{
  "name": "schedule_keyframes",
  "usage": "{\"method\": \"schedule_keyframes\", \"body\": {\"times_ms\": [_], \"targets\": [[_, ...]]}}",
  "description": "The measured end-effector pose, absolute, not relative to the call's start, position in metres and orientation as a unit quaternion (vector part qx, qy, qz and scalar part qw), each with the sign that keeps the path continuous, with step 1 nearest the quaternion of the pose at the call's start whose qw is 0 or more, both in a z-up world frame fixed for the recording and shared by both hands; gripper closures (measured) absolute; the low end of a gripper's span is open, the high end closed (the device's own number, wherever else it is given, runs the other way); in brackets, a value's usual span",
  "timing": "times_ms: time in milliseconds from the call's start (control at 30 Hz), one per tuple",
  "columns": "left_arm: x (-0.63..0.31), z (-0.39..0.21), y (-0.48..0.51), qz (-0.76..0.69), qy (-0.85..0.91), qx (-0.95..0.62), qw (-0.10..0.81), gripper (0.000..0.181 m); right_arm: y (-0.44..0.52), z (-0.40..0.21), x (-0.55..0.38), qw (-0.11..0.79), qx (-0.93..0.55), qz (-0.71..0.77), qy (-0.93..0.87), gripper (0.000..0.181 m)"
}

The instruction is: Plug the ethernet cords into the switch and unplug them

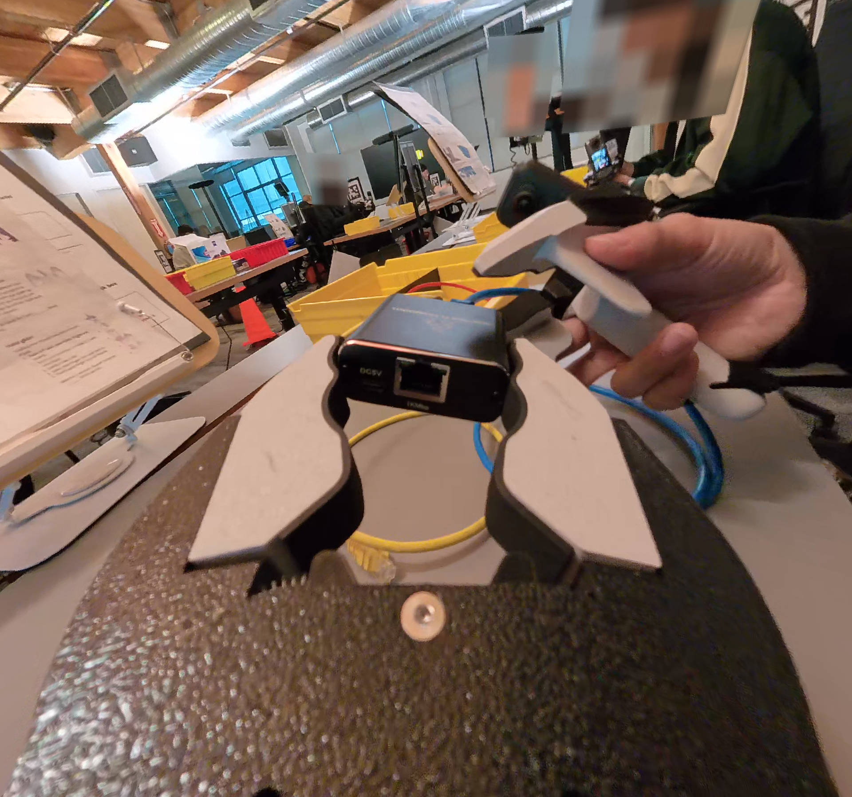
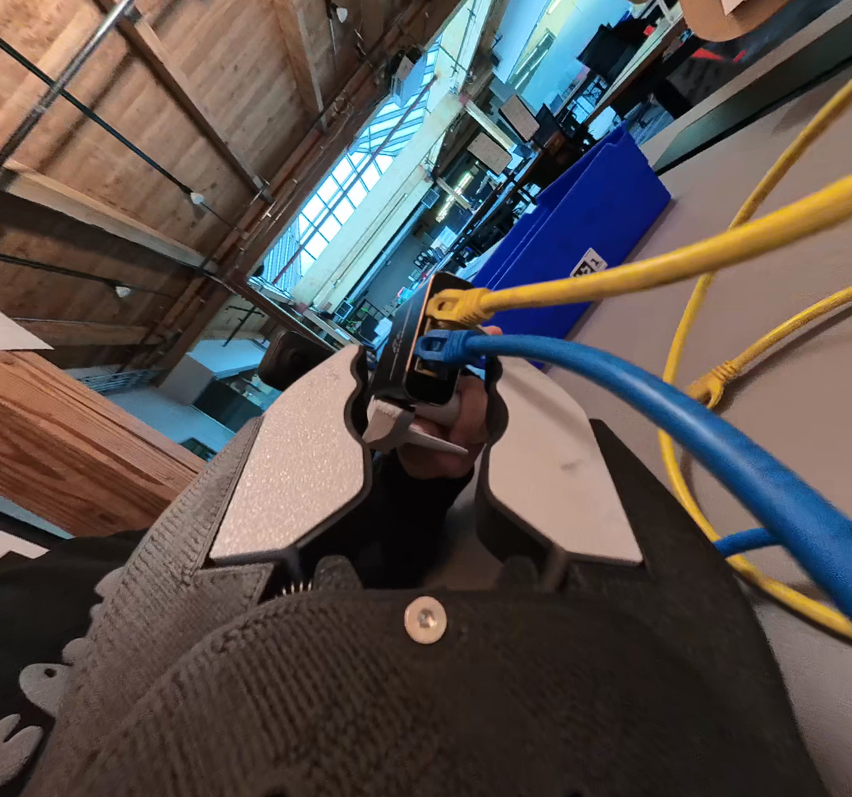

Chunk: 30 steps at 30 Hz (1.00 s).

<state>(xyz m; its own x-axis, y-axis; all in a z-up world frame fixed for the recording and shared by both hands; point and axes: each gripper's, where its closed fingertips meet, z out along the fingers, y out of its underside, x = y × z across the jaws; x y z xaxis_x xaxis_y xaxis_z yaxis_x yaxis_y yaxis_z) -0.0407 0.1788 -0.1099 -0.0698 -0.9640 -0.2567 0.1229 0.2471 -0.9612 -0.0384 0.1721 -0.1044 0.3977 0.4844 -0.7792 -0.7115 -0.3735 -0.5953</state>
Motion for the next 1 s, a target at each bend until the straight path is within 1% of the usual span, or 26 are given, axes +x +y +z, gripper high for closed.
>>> {"method": "schedule_keyframes", "body": {"times_ms": [33, 233, 300, 400, 533, 667, 733, 867, 1000], "targets": [[-0.042, -0.109, 0.18, -0.486, 0.548, -0.381, 0.564, 0.116, 0.172, -0.105, -0.039, 0.549, -0.622, 0.55, 0.092, 0.134], [-0.04, -0.111, 0.174, -0.473, 0.565, -0.367, 0.567, 0.116, 0.172, -0.111, -0.048, 0.512, -0.6, 0.607, 0.095, 0.155], [-0.04, -0.112, 0.175, -0.465, 0.57, -0.368, 0.569, 0.116, 0.172, -0.111, -0.047, 0.513, -0.597, 0.609, 0.095, 0.155], [-0.042, -0.109, 0.177, -0.475, 0.559, -0.371, 0.569, 0.116, 0.173, -0.11, -0.041, 0.525, -0.6, 0.594, 0.106, 0.145], [-0.045, -0.105, 0.184, -0.486, 0.541, -0.381, 0.571, 0.116, 0.174, -0.108, -0.032, 0.545, -0.604, 0.568, 0.123, 0.136], [-0.046, -0.103, 0.19, -0.481, 0.527, -0.39, 0.581, 0.116, 0.174, -0.103, -0.027, 0.572, -0.581, 0.556, 0.164, 0.141], [-0.046, -0.102, 0.193, -0.479, 0.516, -0.398, 0.588, 0.116, 0.175, -0.1, -0.026, 0.578, -0.558, 0.564, 0.188, 0.149], [-0.044, -0.098, 0.196, -0.475, 0.496, -0.409, 0.601, 0.116, 0.178, -0.097, -0.021, 0.596, -0.505, 0.573, 0.248, 0.152], [-0.04, -0.097, 0.19, -0.482, 0.486, -0.405, 0.606, 0.116, 0.178, -0.091, -0.025, 0.592, -0.477, 0.592, 0.266, 0.158]]}}
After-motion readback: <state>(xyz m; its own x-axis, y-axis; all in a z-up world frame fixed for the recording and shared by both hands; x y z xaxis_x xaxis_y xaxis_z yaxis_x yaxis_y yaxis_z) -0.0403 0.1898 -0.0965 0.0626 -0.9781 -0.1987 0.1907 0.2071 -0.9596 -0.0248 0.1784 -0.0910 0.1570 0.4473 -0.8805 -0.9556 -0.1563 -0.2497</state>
